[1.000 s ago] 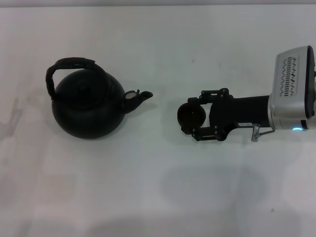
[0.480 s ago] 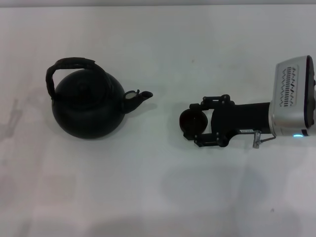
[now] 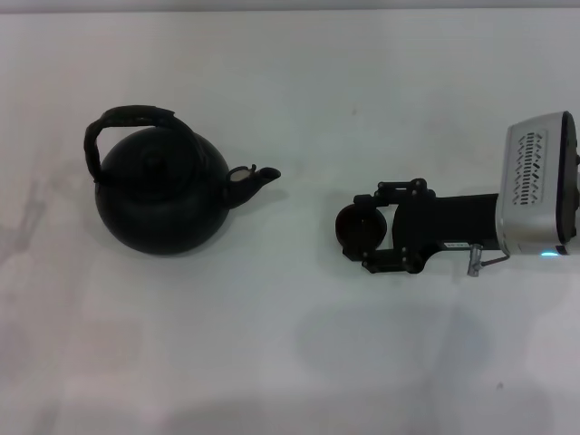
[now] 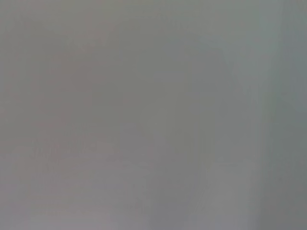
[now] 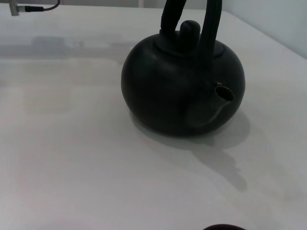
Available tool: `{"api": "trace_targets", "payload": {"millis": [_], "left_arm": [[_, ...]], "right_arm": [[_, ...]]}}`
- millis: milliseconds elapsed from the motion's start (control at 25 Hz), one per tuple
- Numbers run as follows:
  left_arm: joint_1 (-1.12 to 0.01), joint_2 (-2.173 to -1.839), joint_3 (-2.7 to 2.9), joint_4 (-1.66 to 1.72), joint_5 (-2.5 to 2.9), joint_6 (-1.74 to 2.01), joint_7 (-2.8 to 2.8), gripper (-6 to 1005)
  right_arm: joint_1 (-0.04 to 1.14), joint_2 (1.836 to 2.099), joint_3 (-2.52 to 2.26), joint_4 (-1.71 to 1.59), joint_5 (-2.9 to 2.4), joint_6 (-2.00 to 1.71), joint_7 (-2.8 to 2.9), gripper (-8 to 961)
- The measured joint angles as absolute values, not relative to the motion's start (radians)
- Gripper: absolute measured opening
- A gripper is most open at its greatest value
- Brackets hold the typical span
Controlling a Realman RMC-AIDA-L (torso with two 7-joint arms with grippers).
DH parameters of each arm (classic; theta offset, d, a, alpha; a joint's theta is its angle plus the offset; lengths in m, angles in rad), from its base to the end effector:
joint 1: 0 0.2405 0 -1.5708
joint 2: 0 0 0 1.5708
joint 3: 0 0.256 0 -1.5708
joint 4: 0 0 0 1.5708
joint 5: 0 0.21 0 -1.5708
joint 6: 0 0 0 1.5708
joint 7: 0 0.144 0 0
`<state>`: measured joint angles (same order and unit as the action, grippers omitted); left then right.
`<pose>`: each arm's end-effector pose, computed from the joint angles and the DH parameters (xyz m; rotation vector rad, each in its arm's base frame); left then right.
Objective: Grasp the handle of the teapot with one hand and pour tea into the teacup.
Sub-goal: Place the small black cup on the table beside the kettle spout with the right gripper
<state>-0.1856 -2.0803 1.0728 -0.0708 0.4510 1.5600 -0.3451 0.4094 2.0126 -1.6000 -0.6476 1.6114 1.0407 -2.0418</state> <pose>-0.3842 0.2048 0.0078 -1.4960 -0.6229 -0.7693 0.2781 0.3070 -0.0809 -2.8603 0.1695 0.2396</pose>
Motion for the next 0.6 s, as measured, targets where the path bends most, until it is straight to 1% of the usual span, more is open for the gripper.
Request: {"api": "trace_targets", "payload": {"millis": [600], "left_arm": [[-0.182, -2.080, 1.072, -0.070, 0.451, 1.560, -0.345, 861]], "right_arm": [[0.407, 2.013, -1.600, -0.653, 1.610, 1.043, -2.037, 782]]}}
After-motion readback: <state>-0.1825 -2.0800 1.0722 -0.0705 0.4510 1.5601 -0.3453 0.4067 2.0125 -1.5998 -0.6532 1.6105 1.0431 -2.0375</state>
